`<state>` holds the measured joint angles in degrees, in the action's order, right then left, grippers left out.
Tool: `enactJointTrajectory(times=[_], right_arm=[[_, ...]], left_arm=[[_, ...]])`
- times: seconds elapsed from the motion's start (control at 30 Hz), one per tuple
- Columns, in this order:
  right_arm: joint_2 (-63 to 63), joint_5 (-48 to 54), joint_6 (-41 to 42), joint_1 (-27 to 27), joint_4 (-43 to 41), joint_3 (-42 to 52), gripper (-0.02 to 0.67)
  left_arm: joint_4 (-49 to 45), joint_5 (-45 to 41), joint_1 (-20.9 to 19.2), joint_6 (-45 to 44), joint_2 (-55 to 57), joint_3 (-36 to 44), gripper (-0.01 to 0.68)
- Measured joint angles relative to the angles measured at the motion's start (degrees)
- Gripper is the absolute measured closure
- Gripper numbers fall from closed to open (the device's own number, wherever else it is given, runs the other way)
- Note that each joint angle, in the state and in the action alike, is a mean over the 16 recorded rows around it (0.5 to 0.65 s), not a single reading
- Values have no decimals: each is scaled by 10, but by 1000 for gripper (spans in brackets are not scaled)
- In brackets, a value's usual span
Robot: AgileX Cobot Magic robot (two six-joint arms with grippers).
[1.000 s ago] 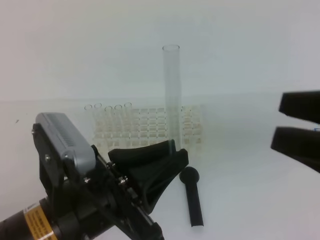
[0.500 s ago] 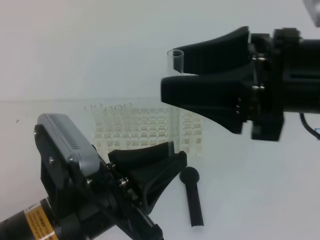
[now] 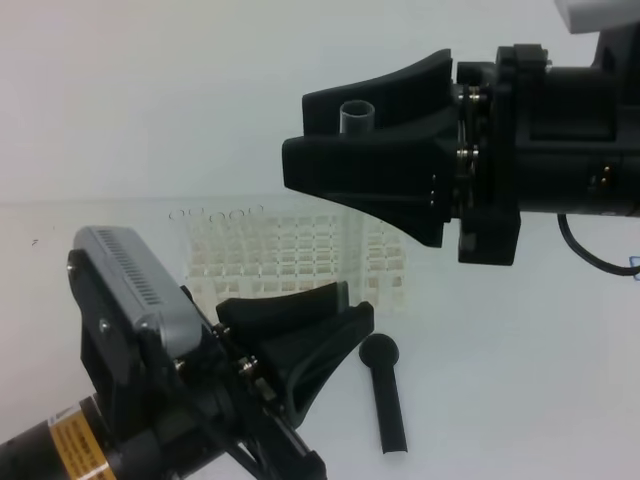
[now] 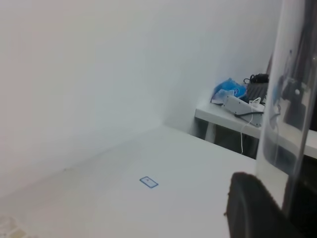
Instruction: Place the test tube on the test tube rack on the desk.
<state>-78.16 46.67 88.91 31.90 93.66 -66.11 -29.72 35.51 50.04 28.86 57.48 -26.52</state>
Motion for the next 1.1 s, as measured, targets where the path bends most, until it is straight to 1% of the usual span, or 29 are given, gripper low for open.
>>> enactJointTrajectory(times=[0.37,0.47,0.57,0.7,0.83,1.0,1.1], right_arm=[[0,14,12,1,0,0,465],[0,16,17,1,0,0,505],[0,17,22,1,-1,0,528],[-2,17,28,1,-1,0,534],[-3,14,34,1,-1,0,535],[-4,3,43,1,-2,0,535],[-4,-7,48,1,-1,0,535]], left_arm=[[8,0,0,0,0,0,670],[10,-6,0,0,-1,0,658],[12,-21,0,-1,-4,0,633],[14,-56,0,-5,-19,-1,570],[13,-108,0,-9,-49,-1,471],[11,-206,0,-13,-105,-1,355],[13,-279,0,-12,-146,-1,325]])
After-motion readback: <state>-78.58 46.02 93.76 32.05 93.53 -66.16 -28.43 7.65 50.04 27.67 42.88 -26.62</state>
